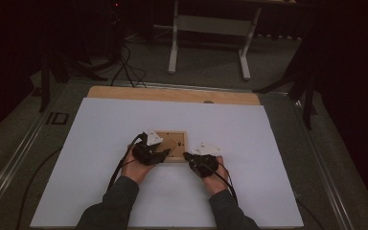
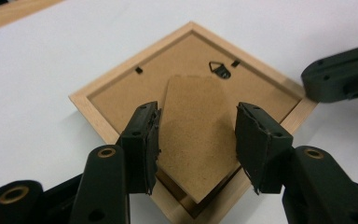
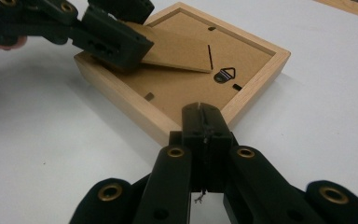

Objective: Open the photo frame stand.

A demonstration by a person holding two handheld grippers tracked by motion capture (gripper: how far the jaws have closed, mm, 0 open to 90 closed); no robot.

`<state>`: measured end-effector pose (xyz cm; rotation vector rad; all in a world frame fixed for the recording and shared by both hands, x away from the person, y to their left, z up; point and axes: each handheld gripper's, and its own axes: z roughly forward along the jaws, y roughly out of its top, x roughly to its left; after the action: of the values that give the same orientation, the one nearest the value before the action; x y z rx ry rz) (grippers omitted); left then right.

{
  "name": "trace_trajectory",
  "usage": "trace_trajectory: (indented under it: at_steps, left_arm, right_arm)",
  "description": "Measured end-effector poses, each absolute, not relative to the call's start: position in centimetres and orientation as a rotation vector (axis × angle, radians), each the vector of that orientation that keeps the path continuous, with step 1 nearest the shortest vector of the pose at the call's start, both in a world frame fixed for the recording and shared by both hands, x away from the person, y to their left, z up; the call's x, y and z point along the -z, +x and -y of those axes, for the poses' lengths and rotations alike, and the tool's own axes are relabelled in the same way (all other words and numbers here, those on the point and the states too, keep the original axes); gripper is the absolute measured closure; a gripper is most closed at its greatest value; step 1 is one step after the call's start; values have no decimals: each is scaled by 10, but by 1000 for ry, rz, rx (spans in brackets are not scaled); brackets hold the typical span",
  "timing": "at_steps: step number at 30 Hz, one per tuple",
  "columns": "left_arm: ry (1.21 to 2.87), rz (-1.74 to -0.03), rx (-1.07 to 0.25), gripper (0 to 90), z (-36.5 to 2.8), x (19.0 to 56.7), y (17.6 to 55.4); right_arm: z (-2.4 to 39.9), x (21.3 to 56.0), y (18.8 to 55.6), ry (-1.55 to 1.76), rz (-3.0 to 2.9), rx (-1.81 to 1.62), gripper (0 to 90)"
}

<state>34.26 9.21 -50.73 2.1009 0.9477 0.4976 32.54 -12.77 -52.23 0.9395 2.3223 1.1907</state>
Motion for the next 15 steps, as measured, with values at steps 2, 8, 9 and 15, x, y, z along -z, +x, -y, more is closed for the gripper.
trace_trajectory:
  at_steps: [2, 8, 9, 15]
  left_arm:
    - [2105, -950, -493, 507, -92, 507, 343]
    - [2097, -950, -475, 499, -94, 508, 344]
    - [2090, -952, -472, 491, -95, 507, 344]
    - [2025, -958, -448, 490, -102, 497, 339]
  right_arm:
    - [128, 522, 325, 940, -2322, -1186, 897]
    - [128, 522, 325, 937, -2322, -1186, 897]
    - [128, 522, 325, 938, -2322, -1187, 896]
    - [128, 522, 325, 938, -2321, -1189, 897]
